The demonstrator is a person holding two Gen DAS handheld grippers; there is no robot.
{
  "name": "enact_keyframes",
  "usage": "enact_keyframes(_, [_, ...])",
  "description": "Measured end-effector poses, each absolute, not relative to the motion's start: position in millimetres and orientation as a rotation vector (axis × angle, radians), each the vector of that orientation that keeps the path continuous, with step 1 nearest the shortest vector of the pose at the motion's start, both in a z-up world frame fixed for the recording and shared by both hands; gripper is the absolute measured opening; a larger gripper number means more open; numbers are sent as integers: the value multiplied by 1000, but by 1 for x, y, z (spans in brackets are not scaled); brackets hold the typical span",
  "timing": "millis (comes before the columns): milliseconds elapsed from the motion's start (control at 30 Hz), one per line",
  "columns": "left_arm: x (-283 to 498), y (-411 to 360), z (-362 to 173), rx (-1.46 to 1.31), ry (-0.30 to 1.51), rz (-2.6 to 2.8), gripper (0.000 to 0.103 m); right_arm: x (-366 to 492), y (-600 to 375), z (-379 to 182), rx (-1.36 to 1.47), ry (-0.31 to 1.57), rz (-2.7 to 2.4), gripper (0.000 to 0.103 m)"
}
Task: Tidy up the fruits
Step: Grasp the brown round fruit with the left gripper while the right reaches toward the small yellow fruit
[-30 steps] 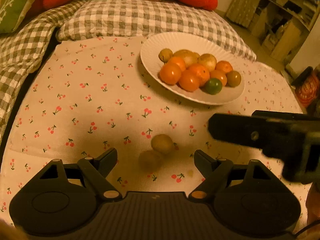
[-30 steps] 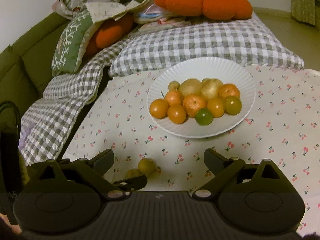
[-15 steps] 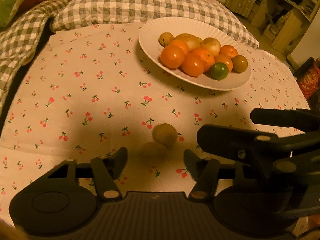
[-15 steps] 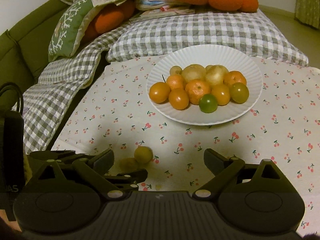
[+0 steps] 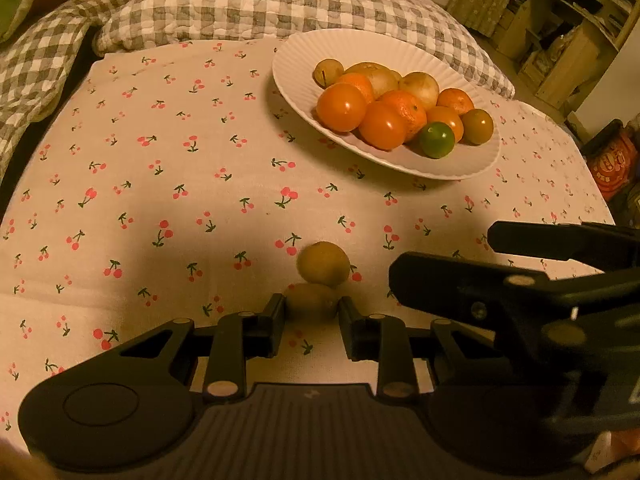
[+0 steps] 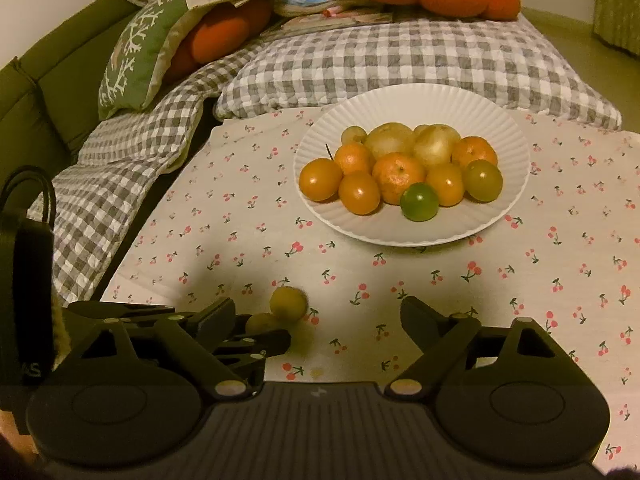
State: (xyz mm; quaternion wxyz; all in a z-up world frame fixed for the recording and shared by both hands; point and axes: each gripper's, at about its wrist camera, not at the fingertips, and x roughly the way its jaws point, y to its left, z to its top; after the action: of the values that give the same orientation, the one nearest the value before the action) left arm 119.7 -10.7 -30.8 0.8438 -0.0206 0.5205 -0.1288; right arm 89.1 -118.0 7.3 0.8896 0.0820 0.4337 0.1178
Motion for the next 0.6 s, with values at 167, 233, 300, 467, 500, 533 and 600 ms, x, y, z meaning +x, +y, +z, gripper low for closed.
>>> enact_keyframes(167, [121, -6, -24, -39, 1087, -261, 14, 92, -124, 3, 226, 911, 250, 85])
enact_keyframes(233, [121, -3, -19, -39, 1073, -253, 14, 95, -128, 1, 262, 917, 248, 84])
enact_keyframes(300, [122, 2, -14, -41, 1063, -240, 14, 96, -132, 0, 284, 916, 235, 83])
enact_keyframes(467, [127, 16, -6, -97, 1048, -205, 14, 97, -132, -5, 281, 920, 227, 76])
enact_keyframes(500, [128, 20, -3, -110, 1038, -191, 14, 98, -130, -8, 272, 922, 231, 75])
enact_keyframes(533, [129, 23, -1, -111, 1027, -175, 14, 98, -128, -9, 267, 926, 239, 72])
enact_keyframes(600, [129, 25, 4, -89, 999, -142, 14, 98, -121, -13, 244, 925, 264, 69])
